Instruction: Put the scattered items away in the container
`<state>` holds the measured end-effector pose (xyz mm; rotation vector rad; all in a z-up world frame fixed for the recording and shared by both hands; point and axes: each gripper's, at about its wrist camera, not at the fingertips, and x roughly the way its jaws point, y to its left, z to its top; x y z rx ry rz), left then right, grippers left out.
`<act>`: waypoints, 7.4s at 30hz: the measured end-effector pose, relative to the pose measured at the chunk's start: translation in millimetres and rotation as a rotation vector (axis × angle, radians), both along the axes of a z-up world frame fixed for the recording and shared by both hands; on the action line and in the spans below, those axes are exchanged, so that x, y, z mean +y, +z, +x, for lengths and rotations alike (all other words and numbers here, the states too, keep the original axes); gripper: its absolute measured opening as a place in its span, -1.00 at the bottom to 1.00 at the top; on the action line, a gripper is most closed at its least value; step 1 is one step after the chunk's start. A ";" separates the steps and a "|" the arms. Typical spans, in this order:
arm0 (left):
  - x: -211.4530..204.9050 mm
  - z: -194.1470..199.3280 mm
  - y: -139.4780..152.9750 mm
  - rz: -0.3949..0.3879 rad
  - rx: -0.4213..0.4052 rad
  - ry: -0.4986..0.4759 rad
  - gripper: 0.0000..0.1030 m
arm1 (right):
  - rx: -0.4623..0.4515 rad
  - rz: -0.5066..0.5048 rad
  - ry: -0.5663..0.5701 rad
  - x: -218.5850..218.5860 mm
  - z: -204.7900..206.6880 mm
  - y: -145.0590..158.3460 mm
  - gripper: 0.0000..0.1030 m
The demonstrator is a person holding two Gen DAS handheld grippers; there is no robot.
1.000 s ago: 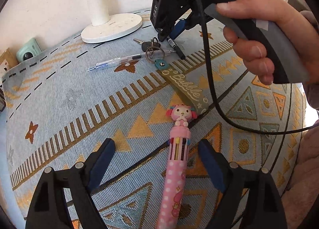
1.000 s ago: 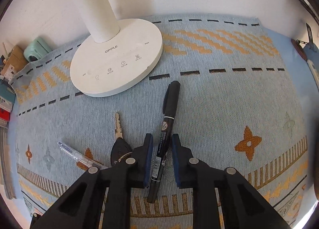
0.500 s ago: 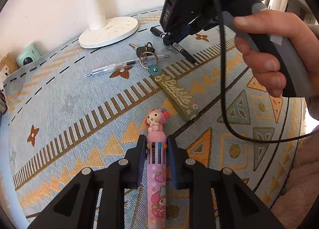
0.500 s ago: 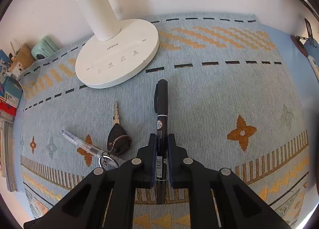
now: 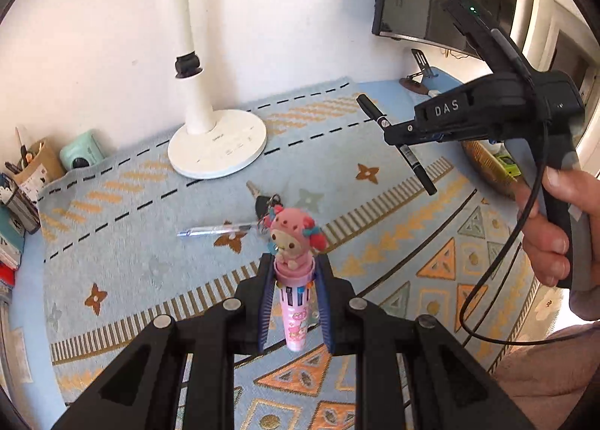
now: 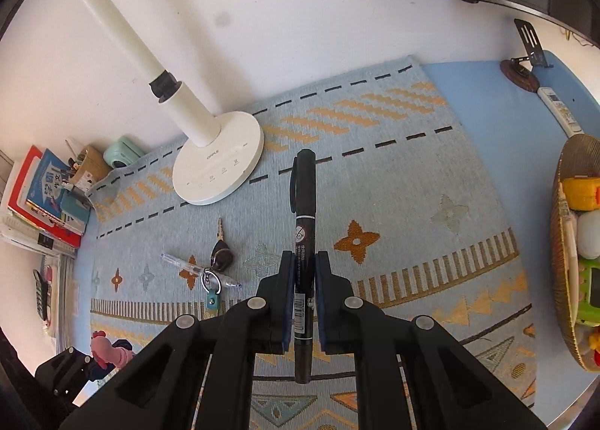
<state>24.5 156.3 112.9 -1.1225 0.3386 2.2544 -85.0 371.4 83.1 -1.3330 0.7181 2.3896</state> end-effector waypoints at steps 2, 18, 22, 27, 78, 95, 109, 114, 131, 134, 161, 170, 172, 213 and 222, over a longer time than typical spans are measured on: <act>18.5 -1.4 10.7 0.012 0.011 -0.025 -0.65 | 0.021 0.012 -0.007 8.5 12.6 12.0 -0.78; 222.9 -3.3 85.3 0.214 0.079 -0.266 -0.65 | 0.133 0.080 -0.225 132.8 146.0 80.0 -0.78; 277.9 1.6 91.7 0.251 0.059 -0.343 -0.65 | 0.119 0.087 -0.298 168.7 182.4 77.4 -0.78; 337.8 3.4 79.4 0.255 -0.023 -0.395 -0.65 | 0.081 0.097 -0.374 206.6 215.9 64.9 -0.78; -99.4 -77.8 -123.2 -0.071 -0.070 0.463 1.00 | -0.084 0.304 0.228 -39.3 -41.7 -110.2 0.81; -98.7 -74.2 -126.5 -0.049 -0.029 0.495 1.00 | 0.020 0.323 0.243 -33.7 -31.5 -113.2 1.00; -98.8 -72.9 -125.6 -0.049 -0.029 0.496 1.00 | 0.020 0.323 0.241 -34.6 -32.4 -113.4 1.00; -98.9 -72.4 -125.2 -0.049 -0.029 0.496 1.00 | 0.020 0.323 0.241 -34.5 -32.7 -112.4 1.00; -98.6 -73.5 -126.0 -0.049 -0.028 0.497 1.00 | 0.020 0.322 0.241 -33.7 -32.4 -112.8 1.00; -99.0 -72.9 -125.1 -0.049 -0.028 0.497 1.00 | 0.020 0.322 0.241 -33.7 -32.3 -112.7 1.00; -99.3 -73.4 -125.2 -0.050 -0.028 0.497 1.00 | 0.020 0.322 0.241 -33.4 -32.2 -111.7 1.00; -99.1 -73.5 -125.2 -0.050 -0.028 0.498 1.00 | 0.021 0.322 0.240 -33.3 -32.2 -112.2 1.00; -99.2 -73.4 -125.0 -0.050 -0.028 0.498 1.00 | 0.021 0.322 0.240 -33.1 -32.1 -112.8 1.00; -99.8 -74.2 -126.6 -0.050 -0.028 0.499 1.00 | 0.021 0.322 0.241 -32.7 -32.3 -114.2 1.00; -99.4 -84.8 -127.1 -0.051 -0.046 0.514 1.00 | -0.100 0.256 0.180 -37.3 -33.8 -103.1 1.00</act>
